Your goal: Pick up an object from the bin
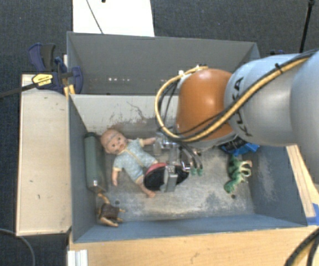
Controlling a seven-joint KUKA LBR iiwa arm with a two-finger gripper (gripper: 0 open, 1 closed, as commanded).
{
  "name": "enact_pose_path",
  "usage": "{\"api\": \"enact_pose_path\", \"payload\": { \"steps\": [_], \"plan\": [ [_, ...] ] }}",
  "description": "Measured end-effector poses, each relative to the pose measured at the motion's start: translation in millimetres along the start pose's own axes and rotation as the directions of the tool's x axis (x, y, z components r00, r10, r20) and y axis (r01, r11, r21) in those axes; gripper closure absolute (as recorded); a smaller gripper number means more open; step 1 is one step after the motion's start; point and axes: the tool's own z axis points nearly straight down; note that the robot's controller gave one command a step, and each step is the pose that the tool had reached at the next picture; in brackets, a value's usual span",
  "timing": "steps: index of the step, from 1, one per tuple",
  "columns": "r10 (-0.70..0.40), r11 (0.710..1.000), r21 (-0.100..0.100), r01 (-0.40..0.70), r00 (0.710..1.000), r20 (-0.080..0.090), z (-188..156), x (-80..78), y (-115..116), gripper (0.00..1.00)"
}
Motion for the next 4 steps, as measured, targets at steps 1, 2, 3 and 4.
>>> {"api": "enact_pose_path", "payload": {
  "steps": [1,2,3,4],
  "plan": [
    [-0.092,0.996,0.001,0.092,0.996,-0.001,1.9,9.9,-15.9,0.0],
    [0.17,0.985,0.001,-0.17,0.985,0.0,44.2,-0.6,15.4,0.0],
    [-0.032,0.999,0.0,0.032,0.999,0.009,56.5,5.7,-16.8,1.0],
    [-0.032,0.999,0.0,0.032,0.999,0.009,56.5,5.7,-16.8,1.0]
  ]
}}
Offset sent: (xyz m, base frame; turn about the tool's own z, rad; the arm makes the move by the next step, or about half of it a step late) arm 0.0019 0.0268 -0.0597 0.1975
